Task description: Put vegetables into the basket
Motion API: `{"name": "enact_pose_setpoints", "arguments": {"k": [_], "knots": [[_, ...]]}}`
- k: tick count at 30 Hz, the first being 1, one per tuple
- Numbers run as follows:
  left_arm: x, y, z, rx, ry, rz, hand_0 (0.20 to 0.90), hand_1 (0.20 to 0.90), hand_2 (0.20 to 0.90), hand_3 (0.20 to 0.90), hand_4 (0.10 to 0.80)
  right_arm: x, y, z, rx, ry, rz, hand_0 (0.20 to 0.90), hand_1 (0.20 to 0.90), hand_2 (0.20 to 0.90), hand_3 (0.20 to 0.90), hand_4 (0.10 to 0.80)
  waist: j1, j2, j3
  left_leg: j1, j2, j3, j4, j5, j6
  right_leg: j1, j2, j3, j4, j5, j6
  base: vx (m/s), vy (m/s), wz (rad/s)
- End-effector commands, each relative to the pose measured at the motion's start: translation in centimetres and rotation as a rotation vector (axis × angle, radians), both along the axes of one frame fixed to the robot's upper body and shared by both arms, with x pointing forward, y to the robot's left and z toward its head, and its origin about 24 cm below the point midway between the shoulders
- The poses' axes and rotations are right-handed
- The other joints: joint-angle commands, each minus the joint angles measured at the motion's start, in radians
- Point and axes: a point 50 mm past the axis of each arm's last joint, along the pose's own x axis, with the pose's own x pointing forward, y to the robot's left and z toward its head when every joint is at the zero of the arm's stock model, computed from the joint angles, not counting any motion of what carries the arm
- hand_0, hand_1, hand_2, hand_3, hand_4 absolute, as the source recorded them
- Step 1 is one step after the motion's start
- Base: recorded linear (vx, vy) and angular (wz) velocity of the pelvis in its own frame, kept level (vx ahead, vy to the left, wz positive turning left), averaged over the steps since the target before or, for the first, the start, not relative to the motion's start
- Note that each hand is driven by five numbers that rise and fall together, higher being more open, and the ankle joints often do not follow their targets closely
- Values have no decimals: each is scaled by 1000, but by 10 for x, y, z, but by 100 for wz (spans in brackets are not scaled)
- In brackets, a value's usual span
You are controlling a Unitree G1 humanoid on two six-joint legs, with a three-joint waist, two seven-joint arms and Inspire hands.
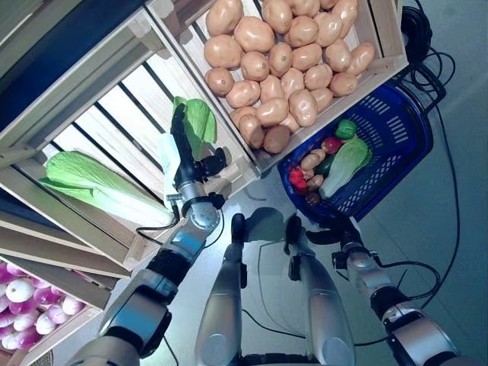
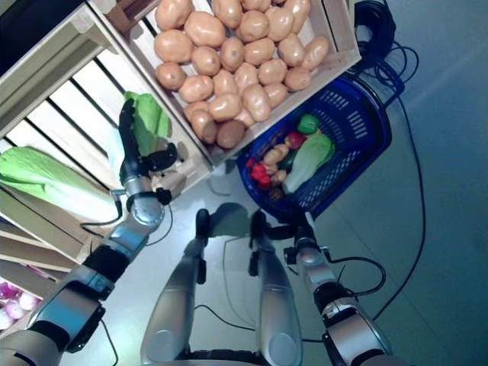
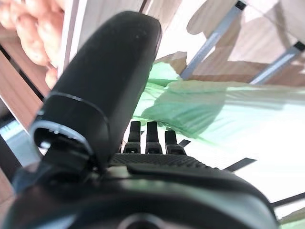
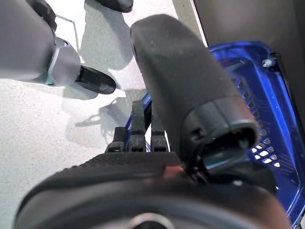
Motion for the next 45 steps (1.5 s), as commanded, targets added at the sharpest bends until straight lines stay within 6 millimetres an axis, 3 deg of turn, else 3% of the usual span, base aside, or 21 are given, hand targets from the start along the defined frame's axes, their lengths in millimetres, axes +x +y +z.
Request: {"name": "enact_pose_setpoints", "arguments": {"k": [1,10,21,35,45], "knots": [[3,1,43,-121,-247,54,900,900,900,900,800,-7,12,-7,11,23,9,900,900,900,900,800,-15,-21,-3,-102,-36,11,79,7,3,49,16,6,-105,77,11,0,0,0],[-9,-9,53,-239,-474,176,900,900,900,900,800,-4,25,-5,45,7,3,900,900,900,900,800,-5,-40,-3,-116,-39,1,89,-3,2,34,13,2,-98,73,10,-4,-29,1],[-19,-20,67,-183,-623,202,900,900,900,900,800,-3,30,-5,62,6,-2,900,900,900,900,800,-1,-47,-3,-125,-44,-9,93,-9,2,25,14,-2,-97,74,10,2,-20,0],[-4,-15,47,-206,-456,328,900,900,900,900,800,4,33,0,55,-1,16,900,900,900,900,800,-18,-44,-3,-138,-38,0,108,-7,-2,10,14,5,-82,68,10,0,0,0],[8,2,37,-414,-330,431,900,900,900,900,800,5,39,1,46,7,40,900,900,900,900,800,-45,-60,-3,-148,-29,11,121,-7,-5,-9,21,21,-65,61,8,3,2,-2]]}}
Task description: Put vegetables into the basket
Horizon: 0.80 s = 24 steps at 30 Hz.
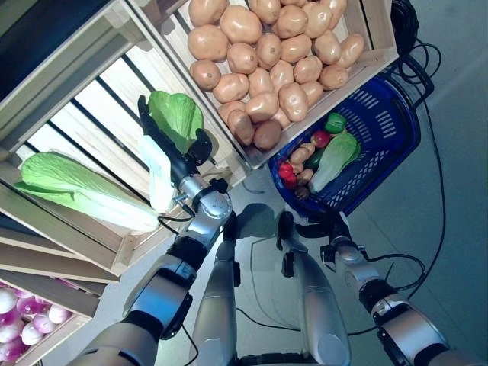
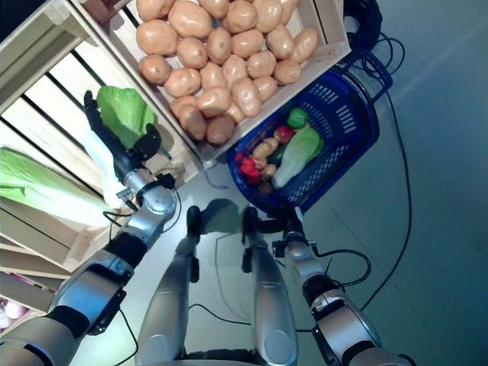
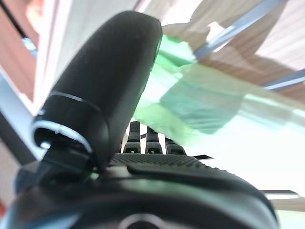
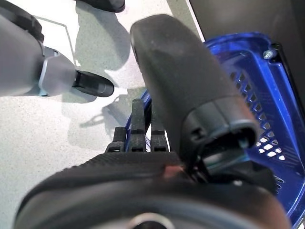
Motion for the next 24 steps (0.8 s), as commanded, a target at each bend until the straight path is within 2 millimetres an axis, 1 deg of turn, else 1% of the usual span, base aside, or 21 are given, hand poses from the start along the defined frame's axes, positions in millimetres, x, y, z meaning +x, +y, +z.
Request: {"name": "enact_pose_setpoints", "arguments": {"k": [1,3,6,12,16,21,22,23,24], "knots": [[2,3,31,-149,-171,166,900,900,900,900,800,-7,6,-7,-30,31,32,900,900,900,900,800,2,-10,-3,-112,-25,3,107,-3,-11,25,23,11,-66,55,3,5,4,-4],[5,5,32,-180,-151,164,900,900,900,900,800,-6,7,-6,-29,26,39,900,900,900,900,800,-3,-13,-3,-116,-23,5,110,-4,-12,20,25,13,-63,52,1,0,0,0],[10,9,39,-209,-135,173,900,900,900,900,800,-4,10,-3,-31,22,47,900,900,900,900,800,-13,-14,-3,-121,-19,9,116,-5,-13,11,26,19,-55,49,0,9,10,-4],[18,17,49,-263,-94,137,900,900,900,900,800,-5,6,-4,-45,27,53,900,900,900,900,800,-26,-9,-3,-131,-17,15,128,-9,-13,3,28,23,-45,40,-4,7,11,-3],[22,19,52,-275,-59,108,900,900,900,900,800,-5,5,-4,-51,27,58,900,900,900,900,800,-32,-8,-3,-135,-15,18,134,-10,-12,-1,29,25,-41,37,-7,0,0,0],[28,26,58,-242,9,100,900,900,900,900,800,-3,4,-2,-57,21,65,900,900,900,900,800,-43,-7,-3,-140,-11,22,144,-12,-13,-6,31,29,-34,31,-10,2,9,-1],[29,29,60,-222,29,105,839,839,839,839,759,-3,2,-1,-60,21,67,900,900,900,900,800,-46,-7,-3,-141,-10,24,146,-12,-13,-6,32,31,-33,30,-11,8,31,-2],[31,32,60,-213,52,99,561,561,561,561,574,-4,1,-2,-63,23,69,900,900,900,900,800,-49,-7,-3,-142,-8,25,148,-12,-13,-7,33,33,-32,30,-12,9,31,-4],[31,34,61,-195,65,103,324,324,324,324,416,-4,1,-2,-65,23,69,900,900,900,900,800,-50,-8,-3,-142,-7,27,149,-12,-13,-6,33,34,-32,29,-13,6,31,-6]]}}
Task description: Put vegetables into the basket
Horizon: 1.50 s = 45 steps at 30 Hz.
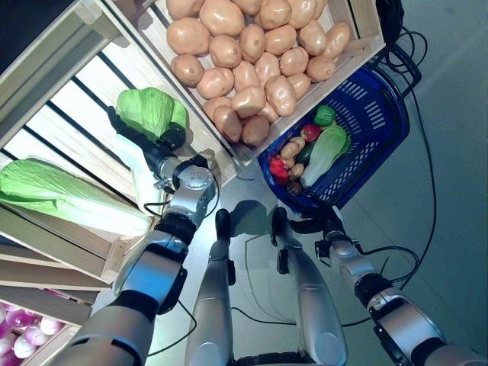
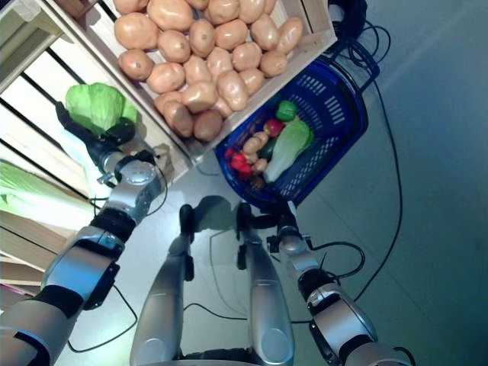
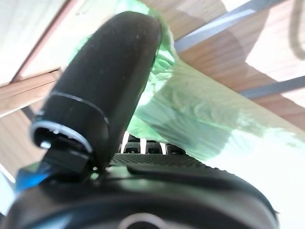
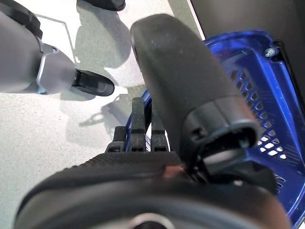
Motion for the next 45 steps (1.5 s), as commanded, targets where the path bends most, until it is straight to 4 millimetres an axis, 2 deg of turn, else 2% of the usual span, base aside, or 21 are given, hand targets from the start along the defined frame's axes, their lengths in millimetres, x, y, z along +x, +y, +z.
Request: {"name": "enact_pose_setpoints", "arguments": {"k": [1,7,19,26,33,35,39,45], "knots": [[10,1,28,4,-23,-6,300,300,300,300,400,-12,-7,-11,-47,41,34,900,900,900,900,800,-20,8,-2,-107,-4,1,106,6,-22,30,34,8,-51,23,-20,4,27,-8],[12,12,30,20,13,-2,300,300,300,300,400,-15,-10,-15,-58,46,37,900,900,900,900,800,-26,12,-2,-102,-3,7,109,4,-21,35,34,11,-52,20,-23,3,17,-5],[12,20,22,63,36,-46,300,300,300,300,400,-18,-12,-18,-66,49,46,900,900,900,900,800,-27,21,-2,-48,-8,18,96,-5,-19,90,31,11,-68,12,-26,0,0,0],[7,11,13,45,-39,-159,300,300,300,300,400,-29,-22,-27,-69,72,15,900,900,900,900,800,-5,32,-2,8,-15,21,72,-9,-17,158,17,-8,-97,14,-21,4,0,0],[-11,8,-4,40,-132,-275,300,300,300,300,400,-48,-35,-41,-57,107,-33,900,900,900,900,800,37,58,-9,101,-23,13,1,-3,-12,255,-3,-40,-153,25,-9,46,4,-2],[-21,7,-11,54,-157,-313,300,300,300,300,400,-58,-42,-48,-56,125,-54,900,900,900,900,800,55,71,-25,139,-25,5,-40,2,-11,293,-12,-52,-184,32,-1,76,9,2],[-32,6,-14,87,-177,-398,300,300,300,300,400,-69,-53,-56,-57,149,-97,900,900,900,900,800,79,90,-57,185,-27,-2,-95,14,-11,342,-28,-72,-234,48,10,61,6,12],[-57,1,-27,18,-222,-568,300,300,300,300,400,-90,-68,-68,-51,194,-167,900,900,900,900,800,112,111,-117,279,-25,-24,-165,15,-10,438,-45,-93,-290,59,29,95,9,10]]}}
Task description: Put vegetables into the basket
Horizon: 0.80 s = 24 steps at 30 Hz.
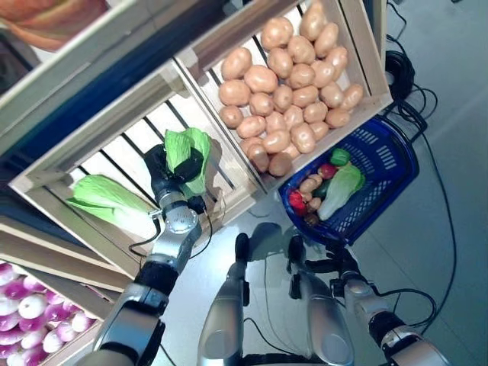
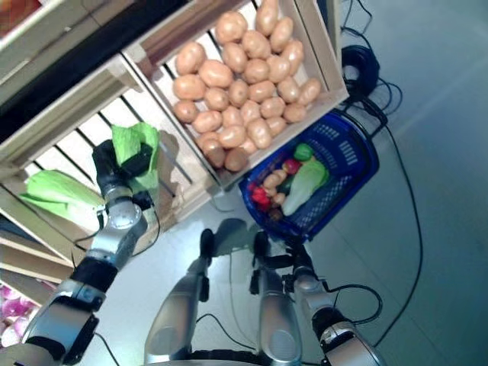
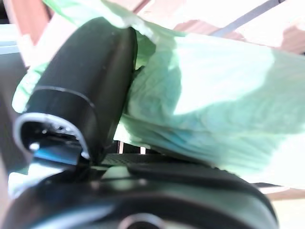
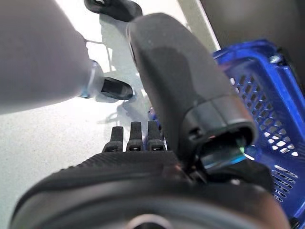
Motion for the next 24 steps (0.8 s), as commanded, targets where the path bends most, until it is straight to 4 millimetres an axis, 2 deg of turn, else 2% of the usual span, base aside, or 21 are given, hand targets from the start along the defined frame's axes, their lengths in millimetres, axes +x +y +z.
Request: {"name": "enact_pose_setpoints", "arguments": {"k": [1,3,6,13,16,19,24], "knots": [[-6,-9,38,-49,-247,-105,300,300,300,300,400,-20,-26,-3,-40,-24,-35,900,900,900,900,800,6,13,-122,-52,-35,-11,17,-17,-20,94,-48,-43,-106,36,15,138,12,15],[-16,-10,34,-97,-266,-149,300,300,300,300,400,-29,-27,-9,-38,-7,-50,900,900,900,900,800,12,16,-146,-15,-37,-19,-2,-14,-18,133,-53,-48,-125,43,20,155,17,14],[-32,-8,25,-313,-312,-241,300,300,300,300,400,-47,-32,-17,-34,21,-83,900,900,900,900,800,18,19,-199,53,-43,-27,-15,-27,-14,209,-62,-62,-152,43,24,213,31,4],[-47,-15,23,-465,-403,-386,300,300,300,300,400,-51,-28,-8,19,-59,-107,900,900,900,900,800,15,10,-251,132,-40,-29,-20,-50,-5,280,-70,-62,-161,41,28,147,10,7],[-54,-20,22,-568,-437,-487,300,300,300,300,400,-50,-21,6,71,-149,-90,900,900,900,900,800,6,0,-280,166,-37,-29,-23,-61,1,306,-73,-57,-167,47,34,131,0,0],[-64,-28,15,-680,-461,-605,300,300,300,300,400,-44,-11,38,160,-343,-14,900,900,900,900,800,-5,-11,-320,215,-31,-23,-46,-69,9,335,-72,-45,-177,53,42,150,3,-2],[-69,-36,9,-678,-437,-677,300,300,300,300,400,-36,4,81,330,-531,162,900,900,900,900,800,-16,-21,-351,260,-28,-13,-73,-75,14,360,-68,-25,-191,57,48,80,4,-6]]}}
